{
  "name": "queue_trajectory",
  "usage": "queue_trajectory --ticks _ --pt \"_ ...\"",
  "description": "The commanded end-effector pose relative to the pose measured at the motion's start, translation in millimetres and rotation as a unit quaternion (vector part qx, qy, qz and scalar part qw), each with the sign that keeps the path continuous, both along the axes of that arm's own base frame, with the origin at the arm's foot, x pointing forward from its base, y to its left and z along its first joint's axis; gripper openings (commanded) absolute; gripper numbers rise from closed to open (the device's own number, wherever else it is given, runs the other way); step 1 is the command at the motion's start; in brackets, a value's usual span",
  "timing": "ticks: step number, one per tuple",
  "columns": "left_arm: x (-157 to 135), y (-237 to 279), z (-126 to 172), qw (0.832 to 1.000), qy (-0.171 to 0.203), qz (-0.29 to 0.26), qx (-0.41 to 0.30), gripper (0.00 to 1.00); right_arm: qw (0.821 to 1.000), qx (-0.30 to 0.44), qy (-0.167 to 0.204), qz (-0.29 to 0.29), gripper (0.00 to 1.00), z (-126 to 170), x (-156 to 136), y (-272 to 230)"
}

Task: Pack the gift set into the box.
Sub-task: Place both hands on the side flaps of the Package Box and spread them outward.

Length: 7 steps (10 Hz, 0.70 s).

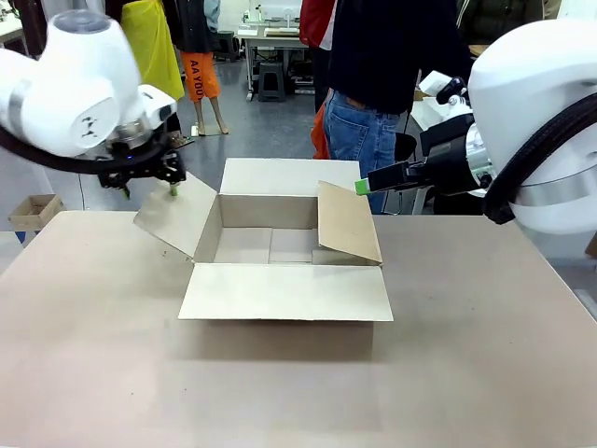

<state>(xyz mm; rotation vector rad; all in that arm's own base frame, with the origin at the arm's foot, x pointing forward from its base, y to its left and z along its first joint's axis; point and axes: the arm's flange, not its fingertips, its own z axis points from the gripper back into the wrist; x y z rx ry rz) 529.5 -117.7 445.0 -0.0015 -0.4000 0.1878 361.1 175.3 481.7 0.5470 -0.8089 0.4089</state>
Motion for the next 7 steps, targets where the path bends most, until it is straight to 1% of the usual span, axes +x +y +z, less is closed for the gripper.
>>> queue_trajectory --ticks 1,2,3,4,5,6,7 --pt "-5 31 -13 0.997 0.013 -0.010 -0.071 1.00 1.000 -0.001 0.009 -0.001 1.00 8 -1 -1" --pt "-5 43 -28 0.993 0.022 -0.020 -0.112 1.00 1.000 -0.001 0.009 -0.001 1.00 8 -1 -1" --pt "-4 49 -43 0.986 0.046 -0.039 -0.155 1.00 1.000 -0.001 0.009 -0.001 1.00 8 -1 -1" --pt "-1 34 -20 0.998 0.013 0.005 -0.066 1.00 1.000 -0.001 0.009 -0.001 1.00 8 -1 -1" --pt "-1 34 -20 0.998 0.013 0.005 -0.066 1.00 1.000 -0.001 0.009 -0.001 1.00 8 -1 -1" --pt "-1 34 -20 0.998 0.013 0.005 -0.066 1.00 1.000 0.000 0.000 0.000 1.00 0 0 0" --pt "-1 34 -20 0.998 0.013 0.005 -0.066 1.00 0.995 -0.081 0.051 0.002 1.00 22 16 11"
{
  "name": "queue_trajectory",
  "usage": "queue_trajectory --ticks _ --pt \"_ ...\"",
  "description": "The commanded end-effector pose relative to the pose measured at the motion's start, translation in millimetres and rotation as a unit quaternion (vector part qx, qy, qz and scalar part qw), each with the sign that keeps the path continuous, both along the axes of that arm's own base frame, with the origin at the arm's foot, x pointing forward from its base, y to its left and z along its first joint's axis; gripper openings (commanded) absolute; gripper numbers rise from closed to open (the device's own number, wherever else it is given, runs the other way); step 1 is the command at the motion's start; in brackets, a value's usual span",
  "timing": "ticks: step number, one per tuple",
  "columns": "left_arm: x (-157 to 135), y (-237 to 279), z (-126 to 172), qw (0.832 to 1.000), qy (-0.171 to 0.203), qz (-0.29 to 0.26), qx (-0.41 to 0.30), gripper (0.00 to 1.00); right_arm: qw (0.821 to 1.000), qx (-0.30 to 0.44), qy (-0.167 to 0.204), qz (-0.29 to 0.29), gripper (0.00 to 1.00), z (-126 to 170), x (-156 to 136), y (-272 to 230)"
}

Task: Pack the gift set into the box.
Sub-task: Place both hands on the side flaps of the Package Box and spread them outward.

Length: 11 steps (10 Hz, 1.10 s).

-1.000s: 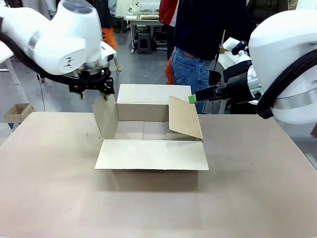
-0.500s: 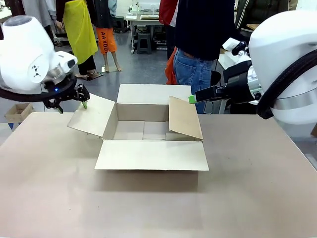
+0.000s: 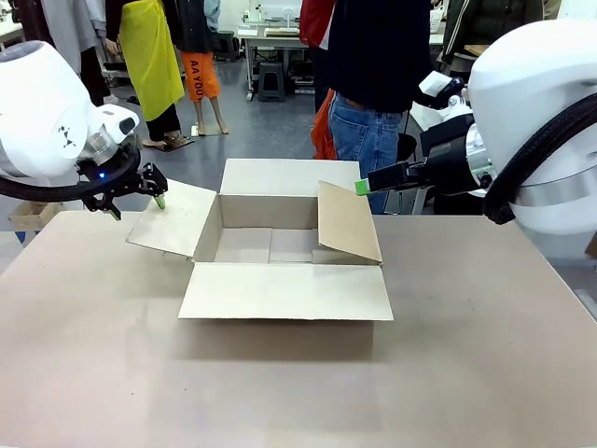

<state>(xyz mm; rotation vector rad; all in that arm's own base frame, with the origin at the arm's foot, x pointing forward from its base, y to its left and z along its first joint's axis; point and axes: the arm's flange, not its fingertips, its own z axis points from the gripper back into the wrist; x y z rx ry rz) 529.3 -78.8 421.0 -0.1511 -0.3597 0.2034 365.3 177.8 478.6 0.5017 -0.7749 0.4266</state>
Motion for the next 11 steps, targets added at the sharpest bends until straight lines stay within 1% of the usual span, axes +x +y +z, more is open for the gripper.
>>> queue_trajectory --ticks 1,3,4,5,6,7,8,9,10,11 --pt "-1 -5 4 1.000 0.002 0.012 0.010 1.00 0.989 -0.127 0.071 0.006 1.00 46 34 33" --pt "-1 -5 4 1.000 0.002 0.012 0.010 1.00 0.962 -0.225 0.154 0.034 1.00 69 76 87" --pt "-1 -5 4 1.000 0.002 0.012 0.010 1.00 0.949 -0.259 0.179 0.035 1.00 72 87 106" --pt "-1 -5 4 1.000 0.002 0.012 0.010 1.00 0.939 -0.290 0.184 0.014 1.00 69 95 124" --pt "-1 -5 4 1.000 0.002 0.012 0.010 1.00 0.936 -0.312 0.166 -0.005 1.00 55 101 149" --pt "-1 -5 4 1.000 0.002 0.012 0.010 1.00 0.933 -0.337 0.125 -0.020 1.00 26 104 180" --pt "-1 -5 4 1.000 0.002 0.012 0.010 1.00 0.930 -0.347 0.106 0.063 1.00 1 97 184" --pt "-1 -5 4 1.000 0.002 0.012 0.010 1.00 0.934 -0.326 0.142 -0.022 1.00 54 80 133" --pt "-1 -5 4 1.000 0.002 0.012 0.010 1.00 0.934 -0.326 0.142 -0.022 1.00 54 80 133" --pt "-1 -5 4 1.000 0.002 0.012 0.010 1.00 0.930 -0.343 0.130 0.023 1.00 15 80 175"
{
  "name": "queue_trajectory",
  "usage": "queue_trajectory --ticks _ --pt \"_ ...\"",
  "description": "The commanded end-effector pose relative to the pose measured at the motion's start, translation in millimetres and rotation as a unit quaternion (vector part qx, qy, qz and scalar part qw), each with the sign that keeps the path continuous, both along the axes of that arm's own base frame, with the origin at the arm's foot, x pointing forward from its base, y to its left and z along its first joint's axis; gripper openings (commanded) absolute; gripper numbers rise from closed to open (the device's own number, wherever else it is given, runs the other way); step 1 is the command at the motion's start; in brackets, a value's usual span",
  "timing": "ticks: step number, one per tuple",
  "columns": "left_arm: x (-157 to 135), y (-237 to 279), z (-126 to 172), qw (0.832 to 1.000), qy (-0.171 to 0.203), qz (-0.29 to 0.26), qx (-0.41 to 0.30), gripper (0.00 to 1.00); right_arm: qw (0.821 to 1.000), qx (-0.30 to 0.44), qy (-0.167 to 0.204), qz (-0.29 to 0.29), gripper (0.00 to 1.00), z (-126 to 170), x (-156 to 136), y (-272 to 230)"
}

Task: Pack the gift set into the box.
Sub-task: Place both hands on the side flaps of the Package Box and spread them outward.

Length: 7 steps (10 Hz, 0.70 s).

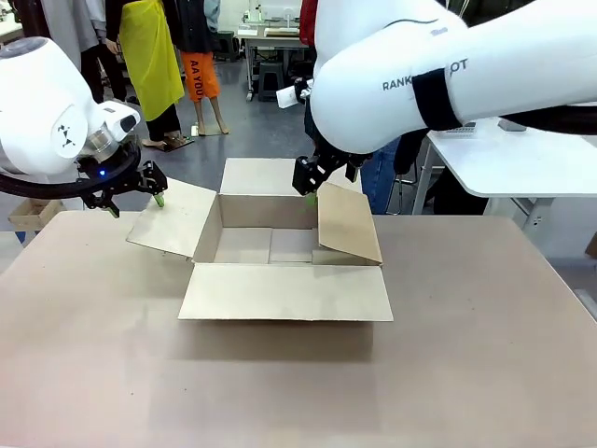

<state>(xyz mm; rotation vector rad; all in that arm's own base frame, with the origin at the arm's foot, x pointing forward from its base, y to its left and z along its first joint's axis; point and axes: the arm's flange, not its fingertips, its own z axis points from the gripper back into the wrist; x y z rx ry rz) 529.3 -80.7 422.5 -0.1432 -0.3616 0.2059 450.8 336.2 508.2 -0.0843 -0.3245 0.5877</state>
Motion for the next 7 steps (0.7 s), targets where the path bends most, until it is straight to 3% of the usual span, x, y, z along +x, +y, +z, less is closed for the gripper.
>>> queue_trajectory --ticks 1,4,5,7 --pt "-1 -3 2 1.000 0.002 0.010 0.007 1.00 0.991 -0.113 0.015 -0.069 1.00 -24 -3 50" --pt "-1 -3 2 1.000 0.002 0.010 0.007 1.00 0.973 -0.151 0.034 -0.169 1.00 -53 28 101" --pt "-1 -3 2 1.000 0.002 0.010 0.007 1.00 0.957 -0.160 0.029 -0.241 1.00 -62 37 101" --pt "-1 -3 2 1.000 0.002 0.010 0.007 1.00 0.924 -0.228 0.028 -0.305 1.00 -94 58 100"
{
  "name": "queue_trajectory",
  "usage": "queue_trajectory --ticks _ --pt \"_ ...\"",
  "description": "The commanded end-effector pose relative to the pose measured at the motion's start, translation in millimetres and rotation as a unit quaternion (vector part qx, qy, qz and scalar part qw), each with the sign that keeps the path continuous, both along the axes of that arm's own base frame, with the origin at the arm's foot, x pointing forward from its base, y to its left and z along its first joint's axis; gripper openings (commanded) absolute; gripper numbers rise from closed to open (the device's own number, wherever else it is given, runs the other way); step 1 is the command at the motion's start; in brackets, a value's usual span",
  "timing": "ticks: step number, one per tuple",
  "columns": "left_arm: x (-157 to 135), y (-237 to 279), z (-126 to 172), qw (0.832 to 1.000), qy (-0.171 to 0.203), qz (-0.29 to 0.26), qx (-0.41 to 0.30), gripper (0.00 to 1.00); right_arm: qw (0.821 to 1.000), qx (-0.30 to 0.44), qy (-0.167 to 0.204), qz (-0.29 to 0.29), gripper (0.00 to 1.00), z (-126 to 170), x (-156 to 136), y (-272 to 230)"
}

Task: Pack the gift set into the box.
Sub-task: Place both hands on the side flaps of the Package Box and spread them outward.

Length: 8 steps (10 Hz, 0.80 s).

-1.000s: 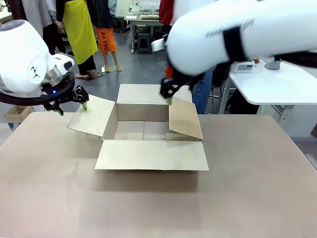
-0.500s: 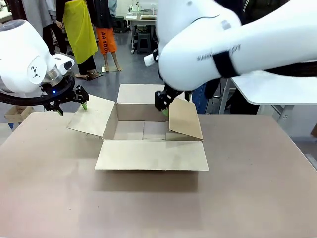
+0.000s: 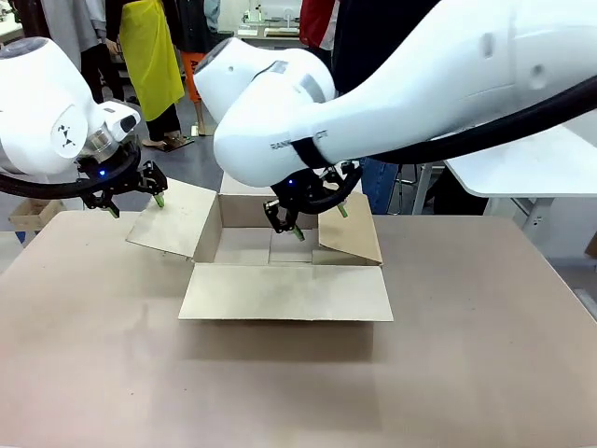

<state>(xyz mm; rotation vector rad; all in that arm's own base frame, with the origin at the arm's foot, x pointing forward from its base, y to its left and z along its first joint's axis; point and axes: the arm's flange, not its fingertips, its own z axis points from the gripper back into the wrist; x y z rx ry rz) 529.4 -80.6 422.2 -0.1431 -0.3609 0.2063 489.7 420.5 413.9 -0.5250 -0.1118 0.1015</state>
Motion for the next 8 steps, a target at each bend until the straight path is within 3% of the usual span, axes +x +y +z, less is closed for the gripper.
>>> queue_trajectory --ticks 1,4,6,8 --pt "-1 -3 2 1.000 0.002 0.010 0.007 1.00 0.998 -0.040 0.000 -0.057 1.00 -16 29 10" --pt "-1 -3 2 1.000 0.002 0.010 0.007 1.00 0.994 -0.060 -0.017 -0.087 1.00 -25 37 -16" --pt "-1 -3 2 1.000 0.002 0.010 0.007 1.00 0.990 -0.072 -0.057 -0.102 1.00 -5 29 -29" --pt "-1 -3 2 1.000 0.002 0.010 0.007 1.00 0.985 -0.093 -0.068 -0.129 1.00 12 28 -52"
